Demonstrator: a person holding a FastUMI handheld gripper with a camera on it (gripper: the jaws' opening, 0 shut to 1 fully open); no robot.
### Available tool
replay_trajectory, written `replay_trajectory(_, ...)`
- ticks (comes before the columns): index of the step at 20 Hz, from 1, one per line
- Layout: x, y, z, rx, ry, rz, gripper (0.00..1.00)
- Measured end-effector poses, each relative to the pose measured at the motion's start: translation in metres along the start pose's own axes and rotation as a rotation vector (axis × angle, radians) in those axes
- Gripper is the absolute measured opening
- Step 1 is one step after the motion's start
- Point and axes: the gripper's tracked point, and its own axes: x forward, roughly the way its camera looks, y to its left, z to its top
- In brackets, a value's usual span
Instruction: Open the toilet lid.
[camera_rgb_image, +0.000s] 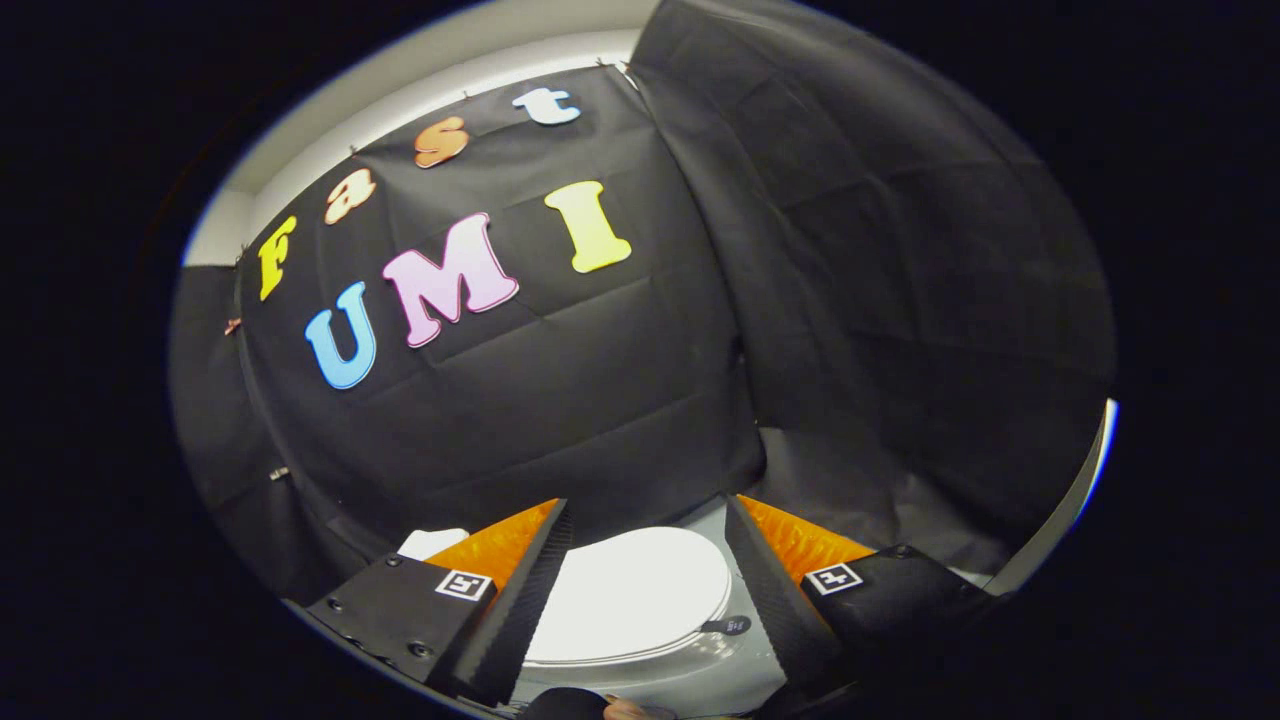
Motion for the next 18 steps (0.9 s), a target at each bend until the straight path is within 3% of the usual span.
replay_trajectory(8,0.063,-0.088,-0.067,0.175,0.168,-0.115,0.98)
replay_trajectory(18,0.119,-0.158,-0.213,0.462,0.444,-0.192,0.98)
